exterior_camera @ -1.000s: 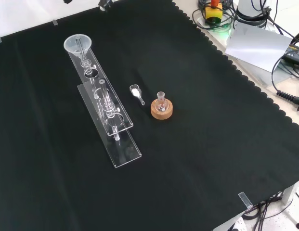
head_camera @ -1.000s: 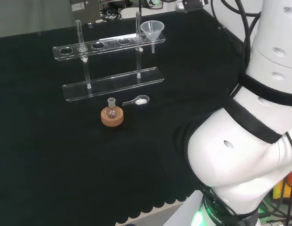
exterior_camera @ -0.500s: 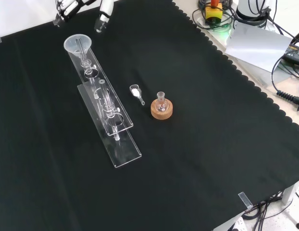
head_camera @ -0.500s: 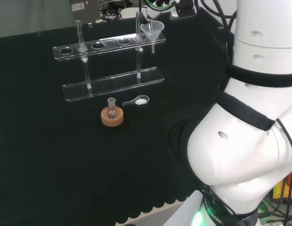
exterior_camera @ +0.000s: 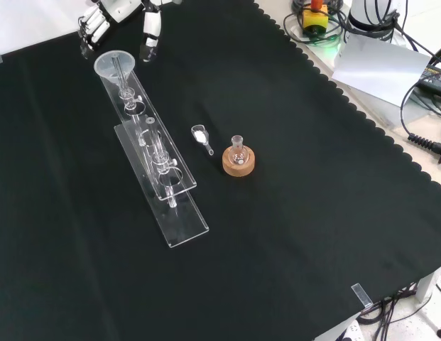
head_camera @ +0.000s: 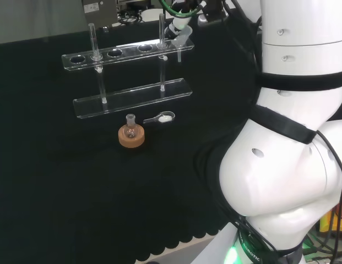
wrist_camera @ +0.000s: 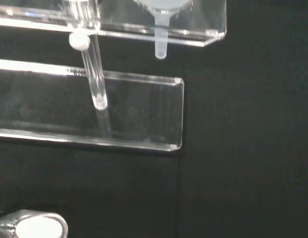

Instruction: Pick up the funnel from the transparent funnel stand.

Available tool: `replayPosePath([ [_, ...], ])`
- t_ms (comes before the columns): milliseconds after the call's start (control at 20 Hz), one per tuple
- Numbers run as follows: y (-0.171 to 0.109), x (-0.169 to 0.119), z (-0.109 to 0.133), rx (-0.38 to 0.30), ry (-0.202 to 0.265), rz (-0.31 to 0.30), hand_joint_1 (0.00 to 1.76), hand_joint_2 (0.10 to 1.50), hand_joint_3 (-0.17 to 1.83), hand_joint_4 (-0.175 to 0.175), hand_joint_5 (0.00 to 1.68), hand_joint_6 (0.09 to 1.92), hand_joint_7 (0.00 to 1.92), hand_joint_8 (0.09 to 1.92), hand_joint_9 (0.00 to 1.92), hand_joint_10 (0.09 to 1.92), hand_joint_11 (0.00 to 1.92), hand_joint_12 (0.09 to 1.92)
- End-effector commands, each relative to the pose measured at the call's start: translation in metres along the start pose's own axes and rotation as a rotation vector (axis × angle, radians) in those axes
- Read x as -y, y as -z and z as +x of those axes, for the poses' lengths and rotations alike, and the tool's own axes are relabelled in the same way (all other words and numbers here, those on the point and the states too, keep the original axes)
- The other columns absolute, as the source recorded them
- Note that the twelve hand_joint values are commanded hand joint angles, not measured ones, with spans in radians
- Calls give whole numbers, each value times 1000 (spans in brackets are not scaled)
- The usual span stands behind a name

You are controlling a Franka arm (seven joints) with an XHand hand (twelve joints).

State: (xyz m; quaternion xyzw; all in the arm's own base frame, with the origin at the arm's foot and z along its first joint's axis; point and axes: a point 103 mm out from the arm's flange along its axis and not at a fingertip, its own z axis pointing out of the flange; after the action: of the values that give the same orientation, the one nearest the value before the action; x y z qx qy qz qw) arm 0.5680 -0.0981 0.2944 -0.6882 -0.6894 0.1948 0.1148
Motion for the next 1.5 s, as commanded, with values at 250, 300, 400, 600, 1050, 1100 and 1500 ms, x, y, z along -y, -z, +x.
replayPosePath([
  [250, -8, -9, -4, 18, 1, 19, 539, 852, 190, -12, 5, 87, 0, 377, 87, 729, 0, 1425],
  [300, -8, -10, -4, 21, 3, 21, 542, 847, 190, -11, 2, 87, 0, 347, 85, 734, 0, 1426],
  [400, -8, -13, -5, 27, 3, 26, 553, 834, 191, -9, 0, 87, 0, 298, 89, 749, 14, 1431],
  [600, -6, -18, -7, 43, -6, 47, 592, 809, 189, 1, 0, 87, 0, 248, 116, 785, 84, 1447],
  [1050, -7, -27, -1, 46, 10, 99, 658, 791, 210, 20, 58, 87, 0, 261, 146, 818, 224, 1420],
  [1100, -7, -28, -1, 47, 11, 106, 661, 789, 214, 21, 64, 87, 0, 271, 151, 819, 235, 1416],
  [1500, -9, -29, 0, 51, 18, 130, 669, 777, 249, 25, 84, 87, 0, 352, 224, 813, 275, 1403],
])
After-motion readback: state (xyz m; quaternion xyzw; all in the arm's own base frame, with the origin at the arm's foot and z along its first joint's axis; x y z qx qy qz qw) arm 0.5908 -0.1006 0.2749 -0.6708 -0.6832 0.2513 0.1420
